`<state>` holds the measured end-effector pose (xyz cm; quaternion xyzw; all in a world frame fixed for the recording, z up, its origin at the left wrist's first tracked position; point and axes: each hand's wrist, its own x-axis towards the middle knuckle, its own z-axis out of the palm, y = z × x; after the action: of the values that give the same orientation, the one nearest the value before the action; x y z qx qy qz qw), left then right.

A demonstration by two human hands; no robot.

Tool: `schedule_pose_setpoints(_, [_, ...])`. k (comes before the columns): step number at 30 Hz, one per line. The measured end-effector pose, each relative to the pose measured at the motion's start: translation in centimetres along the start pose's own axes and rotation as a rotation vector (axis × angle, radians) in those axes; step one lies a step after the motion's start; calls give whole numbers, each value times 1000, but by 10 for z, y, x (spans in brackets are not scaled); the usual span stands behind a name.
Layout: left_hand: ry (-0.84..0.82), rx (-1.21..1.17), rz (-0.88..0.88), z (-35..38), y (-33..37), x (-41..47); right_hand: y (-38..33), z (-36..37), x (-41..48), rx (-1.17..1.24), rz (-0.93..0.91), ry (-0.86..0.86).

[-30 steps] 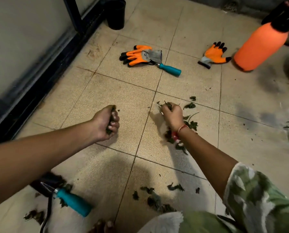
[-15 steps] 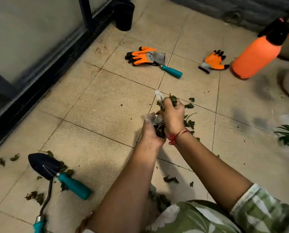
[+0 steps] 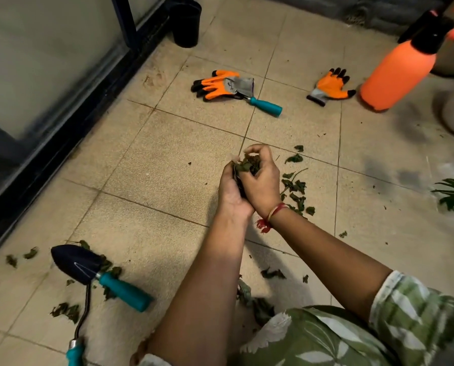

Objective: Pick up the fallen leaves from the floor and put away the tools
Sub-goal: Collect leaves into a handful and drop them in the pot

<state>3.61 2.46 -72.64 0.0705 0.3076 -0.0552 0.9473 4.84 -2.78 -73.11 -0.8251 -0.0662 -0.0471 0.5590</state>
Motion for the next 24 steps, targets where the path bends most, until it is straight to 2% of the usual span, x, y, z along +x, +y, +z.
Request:
schedule_pose_setpoints(4, [-60,-30,31,-1,-2,2,2,-1,1,-146,-13,-85])
schedule_pose_setpoints(7, [-136,101,-9,-4,-6,0,1,-3,-4,-251,93,-95])
schedule_pose_setpoints(10, [-199,221,-47,-10,-9,0,0,-7,-6,-346,101,-164])
schedule_pose_setpoints(14, [-199,238,-94,-19,-7,-2,6,-12,-2,-672,60,-321])
schedule_pose_setpoints(18, [-106,210,-123,-24,-8,-4,11,-14,-2,-887,-49,-329])
schedule_pose_setpoints(21, [-103,-10,-36,-21,-15,-6,11,-12,-3,-864,-53,-355])
schedule_pose_setpoints(24, [-73,-97,-61,-22,-4,-4,13,-14,-6,-521,73,-502])
